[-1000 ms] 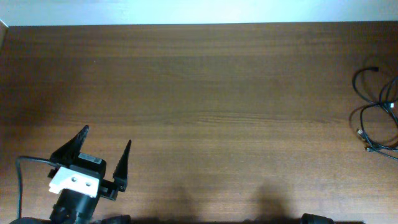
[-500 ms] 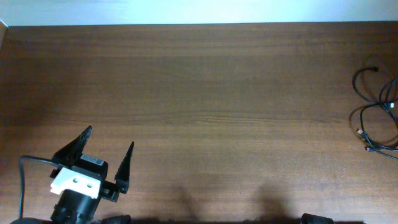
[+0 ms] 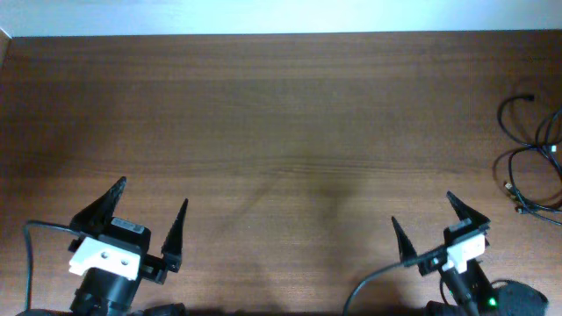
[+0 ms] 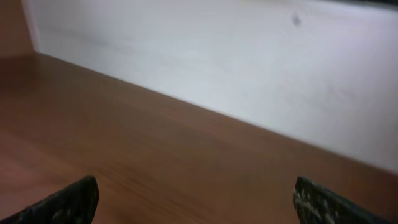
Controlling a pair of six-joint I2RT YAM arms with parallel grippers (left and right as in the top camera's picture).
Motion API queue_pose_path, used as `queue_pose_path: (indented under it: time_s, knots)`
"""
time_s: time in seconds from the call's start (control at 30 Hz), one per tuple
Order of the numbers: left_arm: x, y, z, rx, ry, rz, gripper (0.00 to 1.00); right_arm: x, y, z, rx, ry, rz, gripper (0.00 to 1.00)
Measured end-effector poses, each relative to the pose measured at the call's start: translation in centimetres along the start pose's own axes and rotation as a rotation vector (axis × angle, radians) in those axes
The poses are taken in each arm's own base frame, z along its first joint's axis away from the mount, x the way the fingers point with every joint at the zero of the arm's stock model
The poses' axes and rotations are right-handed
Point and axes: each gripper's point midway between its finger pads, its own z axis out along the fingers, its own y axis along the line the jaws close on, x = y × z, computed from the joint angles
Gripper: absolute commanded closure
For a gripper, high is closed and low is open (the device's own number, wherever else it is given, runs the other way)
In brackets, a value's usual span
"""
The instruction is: Untangle cables
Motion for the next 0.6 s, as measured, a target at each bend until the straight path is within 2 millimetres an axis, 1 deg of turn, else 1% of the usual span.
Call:
queue_pose_path:
  time_s: [0.07,0.17,0.3,0.37,0.53,0.6]
  knots:
    - [0.0,0.0,0.0,-0.001,0.000,0.000,0.19,2.1,-1.2,0.9,0.053,0.026,0.041,0.01]
    - [0.1,0.0,0.0,0.000,0.004,-0.002,0.18,5.4,-2.0,2.0,0.092,0.065,0.091,0.01]
    - [0.3,0.0,0.0,-0.001,0.013,-0.006,0.18,8.4,-3.4,2.3,0.184,0.120,0.181,0.01]
    - [0.3,0.0,0.0,-0.001,0.013,-0.006,0.18,9.4,-3.7,2.3,0.208,0.143,0.212,0.01]
    - [0.3,0.0,0.0,-0.001,0.013,-0.006,0.18,10.9,-3.7,2.0,0.228,0.199,0.258,0.01]
    - [0.3,0.0,0.0,-0.001,0.013,-0.006,0.18,11.0,-3.8,2.0,0.233,0.200,0.295,0.01]
